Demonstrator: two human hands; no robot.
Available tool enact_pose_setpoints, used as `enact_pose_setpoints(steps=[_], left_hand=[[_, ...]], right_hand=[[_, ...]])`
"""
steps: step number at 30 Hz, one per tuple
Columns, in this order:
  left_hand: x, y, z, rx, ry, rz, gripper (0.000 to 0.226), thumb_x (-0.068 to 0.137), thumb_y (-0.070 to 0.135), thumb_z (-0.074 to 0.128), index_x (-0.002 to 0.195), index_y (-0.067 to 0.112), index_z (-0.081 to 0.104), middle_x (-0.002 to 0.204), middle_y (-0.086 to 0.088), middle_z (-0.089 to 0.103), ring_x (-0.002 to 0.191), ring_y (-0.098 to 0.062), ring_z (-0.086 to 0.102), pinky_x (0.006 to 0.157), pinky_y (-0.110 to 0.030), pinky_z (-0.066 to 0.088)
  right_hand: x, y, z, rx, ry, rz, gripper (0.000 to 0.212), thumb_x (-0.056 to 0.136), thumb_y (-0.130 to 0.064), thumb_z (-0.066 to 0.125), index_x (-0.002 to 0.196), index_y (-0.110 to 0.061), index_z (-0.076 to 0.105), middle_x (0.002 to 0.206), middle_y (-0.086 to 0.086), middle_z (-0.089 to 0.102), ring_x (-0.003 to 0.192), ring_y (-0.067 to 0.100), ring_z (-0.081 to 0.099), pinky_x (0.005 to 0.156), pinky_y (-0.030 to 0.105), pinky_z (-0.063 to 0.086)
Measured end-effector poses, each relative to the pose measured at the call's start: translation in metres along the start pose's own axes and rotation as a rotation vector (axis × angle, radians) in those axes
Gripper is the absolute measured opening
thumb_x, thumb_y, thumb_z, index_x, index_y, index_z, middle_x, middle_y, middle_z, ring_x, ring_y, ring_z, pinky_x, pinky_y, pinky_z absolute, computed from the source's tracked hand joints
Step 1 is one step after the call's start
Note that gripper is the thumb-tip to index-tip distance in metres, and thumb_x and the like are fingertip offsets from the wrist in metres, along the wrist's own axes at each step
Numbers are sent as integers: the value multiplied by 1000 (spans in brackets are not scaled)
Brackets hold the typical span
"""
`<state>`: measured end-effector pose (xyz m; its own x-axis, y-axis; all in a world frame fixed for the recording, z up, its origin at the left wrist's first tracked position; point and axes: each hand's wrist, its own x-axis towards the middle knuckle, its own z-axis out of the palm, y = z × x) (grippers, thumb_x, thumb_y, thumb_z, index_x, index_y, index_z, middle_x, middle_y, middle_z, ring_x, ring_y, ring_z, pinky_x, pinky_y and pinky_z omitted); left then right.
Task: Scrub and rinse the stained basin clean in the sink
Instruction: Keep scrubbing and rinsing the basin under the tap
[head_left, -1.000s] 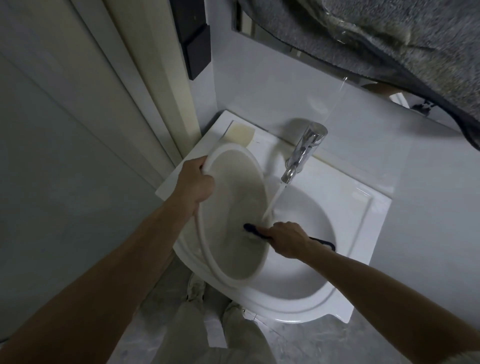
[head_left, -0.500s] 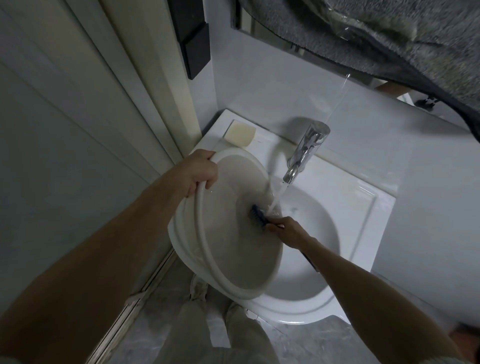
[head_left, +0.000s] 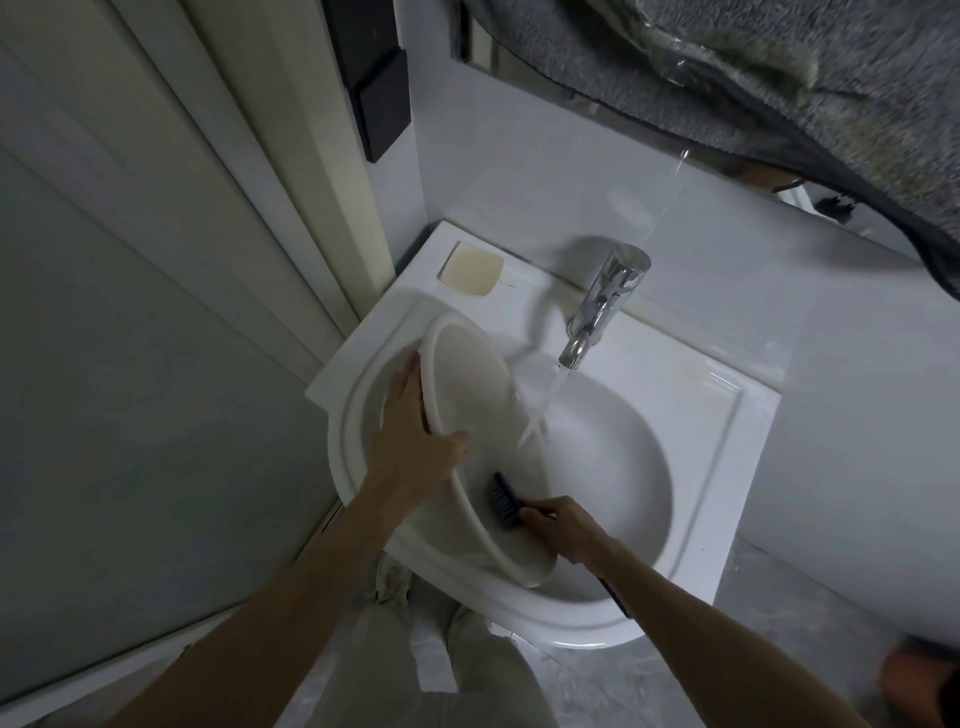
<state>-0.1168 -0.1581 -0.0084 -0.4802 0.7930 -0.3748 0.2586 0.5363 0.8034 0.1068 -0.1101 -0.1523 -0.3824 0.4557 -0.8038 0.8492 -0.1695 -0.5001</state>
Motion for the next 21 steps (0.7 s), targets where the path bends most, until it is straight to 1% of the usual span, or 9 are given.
enact_pose_setpoints(steps=[2, 6, 9, 11, 13, 15, 17, 19, 21], left_hand=[[-13, -2, 11, 34, 43, -22, 114, 54, 42, 68, 156, 36, 16, 156, 8, 32, 143, -20, 34, 108, -57, 40], [-41, 4, 26, 5, 126, -7, 111, 61, 18, 59, 159, 35, 9, 161, 25, 9, 153, -16, 10, 116, -62, 26], [-46, 13, 21, -114, 203, 10, 104, 58, 12, 49, 155, 40, 22, 156, 29, 19, 152, -14, 18, 115, -63, 27], [-40, 16, 12, -161, 237, 21, 98, 59, 9, 49, 151, 39, 34, 157, 23, 30, 148, -15, 29, 113, -61, 33], [-35, 19, 2, -201, 248, 47, 88, 63, 0, 52, 144, 33, 49, 145, 7, 52, 134, -20, 49, 102, -55, 50], [-31, 25, -5, -226, 238, 68, 75, 68, -11, 53, 131, 28, 64, 109, 4, 70, 101, -16, 66, 77, -36, 62], [-29, 37, -10, -235, 220, 72, 59, 69, -18, 49, 104, 22, 75, 69, 15, 64, 65, -2, 58, 53, -13, 47], [-30, 49, -11, -266, 201, 37, 53, 67, -22, 44, 63, 27, 65, 46, 15, 48, 44, -1, 44, 43, -8, 33], [-26, 56, -15, -282, 213, -35, 56, 66, -22, 40, 42, 29, 48, 39, 13, 36, 38, -4, 34, 39, -10, 28]], right_hand=[[-18, -7, 2, -28, -19, 46, 35, 101, -44, 46, 132, -37, 60, 89, -4, 66, 53, 6, 49, 39, 14, 37], [-44, -19, 21, 51, -38, 39, 34, 101, -43, 46, 130, -36, 62, 66, -7, 55, 45, 5, 41, 36, 16, 33], [-58, -26, 28, 53, -51, -13, 33, 101, -45, 45, 130, -42, 60, 67, -3, 57, 46, 8, 47, 36, 20, 37], [-61, -31, 26, -22, -90, -59, 34, 102, -46, 43, 131, -43, 58, 77, -1, 65, 52, 9, 53, 43, 21, 44], [-55, -35, 15, -223, -66, -127, 36, 104, -43, 40, 136, -40, 54, 98, 1, 71, 62, 7, 56, 60, 23, 52], [-41, -38, -2, -491, 55, -175, 38, 103, -43, 39, 140, -42, 49, 109, 4, 68, 77, 17, 61, 62, 25, 46], [-25, -40, -22, -693, 198, -201, 41, 102, -42, 37, 143, -43, 43, 109, 8, 65, 87, 28, 64, 63, 29, 41], [-9, -39, -41, -834, 361, -211, 44, 103, -37, 38, 147, -40, 34, 103, 9, 60, 82, 33, 65, 63, 35, 43], [0, -39, -49, -876, 438, -233, 48, 103, -33, 41, 149, -39, 30, 97, 7, 57, 74, 31, 63, 59, 36, 45]])
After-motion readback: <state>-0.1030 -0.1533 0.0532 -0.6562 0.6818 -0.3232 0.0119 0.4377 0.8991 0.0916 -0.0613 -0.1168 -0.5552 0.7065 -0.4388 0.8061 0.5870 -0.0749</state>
